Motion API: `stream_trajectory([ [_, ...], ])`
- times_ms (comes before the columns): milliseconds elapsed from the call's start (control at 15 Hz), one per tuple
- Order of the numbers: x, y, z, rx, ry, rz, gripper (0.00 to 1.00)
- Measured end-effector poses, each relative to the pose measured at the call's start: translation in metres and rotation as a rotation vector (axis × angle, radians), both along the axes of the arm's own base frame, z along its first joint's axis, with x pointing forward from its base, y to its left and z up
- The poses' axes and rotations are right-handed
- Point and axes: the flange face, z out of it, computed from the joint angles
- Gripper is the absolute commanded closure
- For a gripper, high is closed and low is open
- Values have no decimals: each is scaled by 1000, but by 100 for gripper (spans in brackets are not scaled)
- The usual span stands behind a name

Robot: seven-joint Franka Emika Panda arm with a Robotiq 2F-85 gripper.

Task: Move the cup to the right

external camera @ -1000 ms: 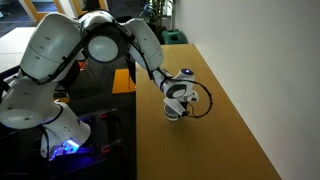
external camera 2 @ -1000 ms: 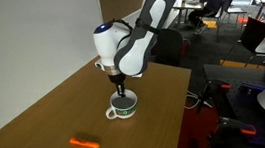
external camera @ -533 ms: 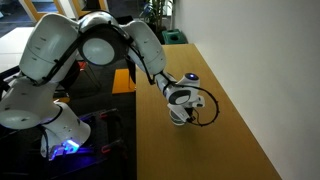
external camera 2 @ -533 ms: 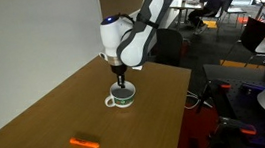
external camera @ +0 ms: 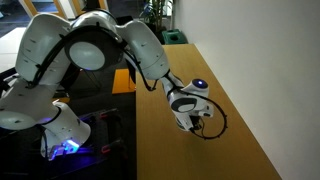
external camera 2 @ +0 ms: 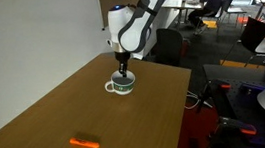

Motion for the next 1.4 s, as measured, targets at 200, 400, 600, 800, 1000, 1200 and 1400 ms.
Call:
stream_trajectory([
  [200,-1,-16,4,21,-15,-54,97],
  [400,-2,-28,6,38,-25,-97,97],
  [600,-3,-35,7,55,-33,-129,97],
  [800,-3,-41,8,75,-40,-161,97],
  [1000,-3,-50,10,95,-46,-198,97],
  [1200,-5,-59,11,115,-44,-237,97],
  [1400,-6,-67,11,133,-29,-269,97],
])
